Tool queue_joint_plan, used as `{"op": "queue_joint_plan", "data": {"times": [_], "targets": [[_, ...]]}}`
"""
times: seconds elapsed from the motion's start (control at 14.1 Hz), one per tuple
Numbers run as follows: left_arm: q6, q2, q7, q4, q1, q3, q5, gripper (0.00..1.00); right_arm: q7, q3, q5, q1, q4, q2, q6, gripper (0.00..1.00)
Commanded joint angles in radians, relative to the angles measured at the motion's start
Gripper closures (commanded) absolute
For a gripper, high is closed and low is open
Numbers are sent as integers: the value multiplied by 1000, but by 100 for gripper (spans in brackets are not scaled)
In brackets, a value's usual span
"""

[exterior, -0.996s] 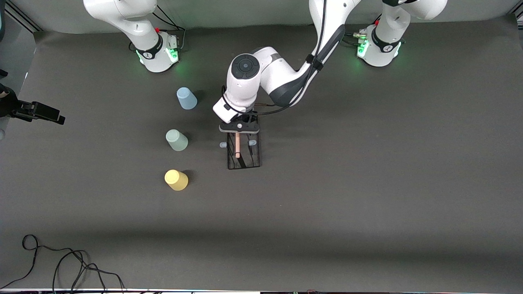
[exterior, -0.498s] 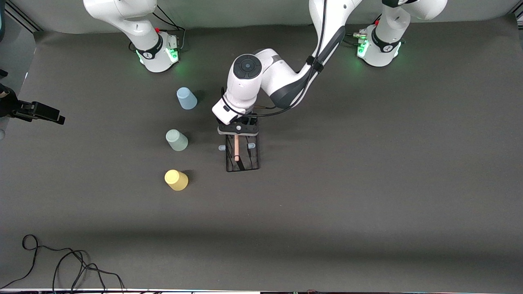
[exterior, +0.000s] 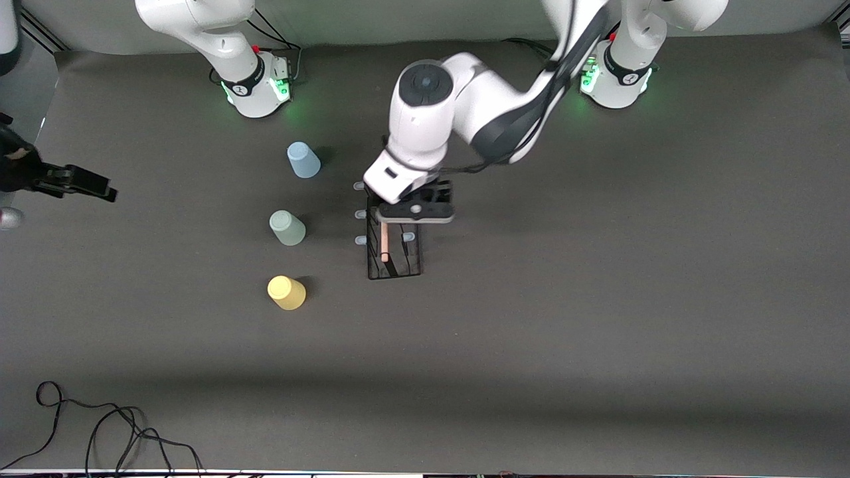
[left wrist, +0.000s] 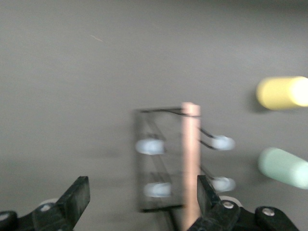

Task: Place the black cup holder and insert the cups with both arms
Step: 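Withdraw the left gripper while the right gripper reaches the green cup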

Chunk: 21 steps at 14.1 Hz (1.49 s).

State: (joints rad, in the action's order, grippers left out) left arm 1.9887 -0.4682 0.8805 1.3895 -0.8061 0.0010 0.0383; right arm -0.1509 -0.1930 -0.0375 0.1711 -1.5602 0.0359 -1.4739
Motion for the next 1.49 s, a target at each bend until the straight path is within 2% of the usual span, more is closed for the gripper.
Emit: {"op": "queue_joint_plan", "data": {"times": [0.0,0.14,0.43,0.64,0.71,0.85,1.0,1.28,1.42], "targets": [[-88,94,-111,25,89,45,35,1,-134,-3,-39,95,-58,-28,-38,0],[-116,138,-242,26,194,45,15,1,-247,-3,-65,137,-182,-63,-151,0],[-137,169,-434,49,390,45,-58,6,-280,-3,-81,192,-545,-162,-467,0],[-253,204,-581,63,485,48,-58,4,-282,-3,-82,238,-743,-163,-688,0],[-278,224,-624,75,528,47,-63,4,-282,-3,-82,246,-785,-151,-747,0],[-257,291,-694,165,591,47,-83,5,-283,-3,-82,272,-863,-119,-868,0],[-231,345,-771,232,634,48,-74,4,-285,-3,-85,281,-897,-58,-965,0],[-278,417,-915,259,726,50,-69,4,-286,-3,-114,314,-908,79,-1132,0],[-278,427,-928,270,755,50,-46,1,-285,-2,-125,317,-914,128,-1198,0]]}}
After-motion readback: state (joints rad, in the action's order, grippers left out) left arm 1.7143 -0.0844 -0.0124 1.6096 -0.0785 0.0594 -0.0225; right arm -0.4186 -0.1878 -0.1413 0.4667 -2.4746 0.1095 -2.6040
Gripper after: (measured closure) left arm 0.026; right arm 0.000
